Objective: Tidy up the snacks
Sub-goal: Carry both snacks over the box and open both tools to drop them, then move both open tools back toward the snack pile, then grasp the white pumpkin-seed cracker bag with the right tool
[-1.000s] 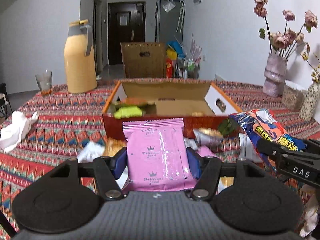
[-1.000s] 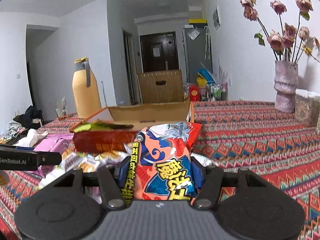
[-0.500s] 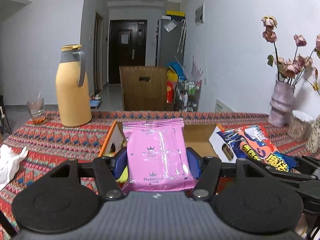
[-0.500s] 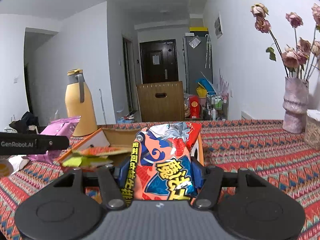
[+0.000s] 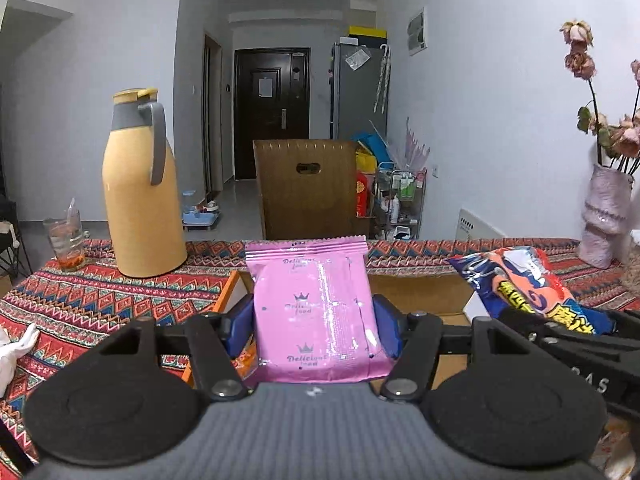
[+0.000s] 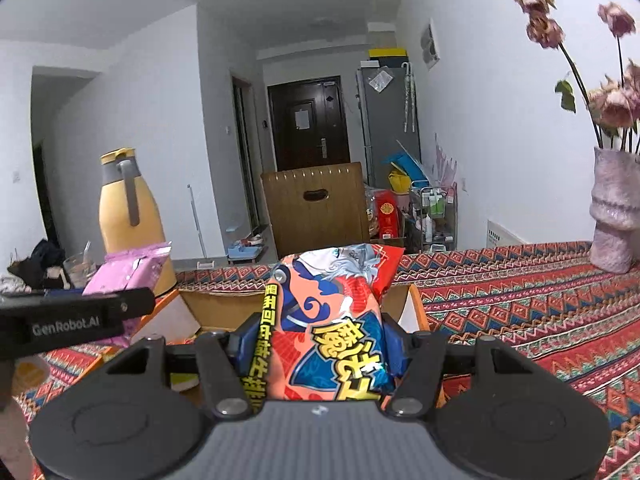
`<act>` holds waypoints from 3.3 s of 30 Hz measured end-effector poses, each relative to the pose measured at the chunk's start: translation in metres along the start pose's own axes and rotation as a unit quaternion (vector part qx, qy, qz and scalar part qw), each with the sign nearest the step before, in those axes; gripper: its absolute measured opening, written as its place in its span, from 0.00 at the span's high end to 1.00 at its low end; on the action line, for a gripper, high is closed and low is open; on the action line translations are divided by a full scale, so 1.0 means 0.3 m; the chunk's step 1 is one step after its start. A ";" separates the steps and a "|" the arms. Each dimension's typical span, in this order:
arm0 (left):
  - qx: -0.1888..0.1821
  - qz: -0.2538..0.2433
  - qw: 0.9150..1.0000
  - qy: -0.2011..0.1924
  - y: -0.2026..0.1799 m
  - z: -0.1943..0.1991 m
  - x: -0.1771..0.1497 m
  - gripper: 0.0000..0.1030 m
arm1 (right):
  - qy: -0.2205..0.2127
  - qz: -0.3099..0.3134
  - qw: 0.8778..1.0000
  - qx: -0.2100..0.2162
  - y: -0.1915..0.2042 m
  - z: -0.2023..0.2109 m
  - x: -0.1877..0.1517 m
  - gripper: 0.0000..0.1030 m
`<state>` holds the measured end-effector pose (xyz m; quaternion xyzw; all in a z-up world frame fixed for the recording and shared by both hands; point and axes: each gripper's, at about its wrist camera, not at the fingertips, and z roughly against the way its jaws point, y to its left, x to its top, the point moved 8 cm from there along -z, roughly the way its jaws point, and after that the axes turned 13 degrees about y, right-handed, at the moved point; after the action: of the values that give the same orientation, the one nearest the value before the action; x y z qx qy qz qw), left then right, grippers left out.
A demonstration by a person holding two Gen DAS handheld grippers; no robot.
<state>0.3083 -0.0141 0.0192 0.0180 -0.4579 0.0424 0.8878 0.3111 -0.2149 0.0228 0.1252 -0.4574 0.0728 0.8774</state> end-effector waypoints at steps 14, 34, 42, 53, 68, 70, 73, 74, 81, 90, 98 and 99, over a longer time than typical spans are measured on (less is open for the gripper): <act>0.046 -0.027 0.998 0.018 0.028 -0.077 -0.050 0.38 | 0.045 0.009 0.999 0.000 0.004 -0.120 -0.089 0.42; 0.037 0.009 0.999 -0.019 0.057 0.008 -0.023 0.00 | 0.025 -0.009 1.000 0.007 -0.011 -0.079 -0.080 0.00; 0.031 0.014 0.999 -0.040 0.064 0.108 0.023 0.00 | 0.013 -0.002 1.000 0.007 0.002 -0.018 -0.048 0.00; 0.040 -0.004 0.998 -0.056 0.125 0.286 -0.018 0.00 | -0.018 0.021 0.999 0.019 0.070 0.175 -0.019 0.00; 0.038 -0.016 0.999 -0.022 0.247 0.422 -0.266 0.00 | 0.012 0.047 0.999 0.024 0.137 0.352 -0.236 0.00; 0.038 -0.014 0.999 -0.013 0.260 0.425 -0.309 0.00 | 0.020 0.046 0.998 0.024 0.137 0.361 -0.268 0.00; 0.038 -0.017 0.999 0.000 0.267 0.421 -0.370 0.00 | 0.038 0.047 0.998 0.023 0.140 0.367 -0.326 0.00; 0.037 -0.016 0.999 0.004 0.273 0.417 -0.387 0.00 | 0.045 0.048 0.998 0.023 0.141 0.367 -0.349 0.00; 0.031 -0.003 0.999 0.013 0.289 0.381 -0.479 0.00 | 0.097 0.036 0.994 0.034 0.147 0.345 -0.506 0.00; 0.027 0.003 1.000 0.001 0.290 0.361 -0.514 0.00 | 0.122 0.028 0.992 0.021 0.145 0.314 -0.569 0.00; 0.023 0.009 1.000 -0.001 0.292 0.357 -0.527 0.00 | 0.134 0.025 0.990 0.039 0.170 0.279 -0.581 0.00; 0.020 0.010 1.000 0.000 0.294 0.356 -0.528 0.00 | 0.134 0.027 0.990 0.035 0.173 0.277 -0.581 0.00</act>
<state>0.1221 0.0568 -0.0484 0.0314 -0.4571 0.0610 0.8868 0.1337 -0.1912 -0.0665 0.1324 -0.3364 0.1283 0.9235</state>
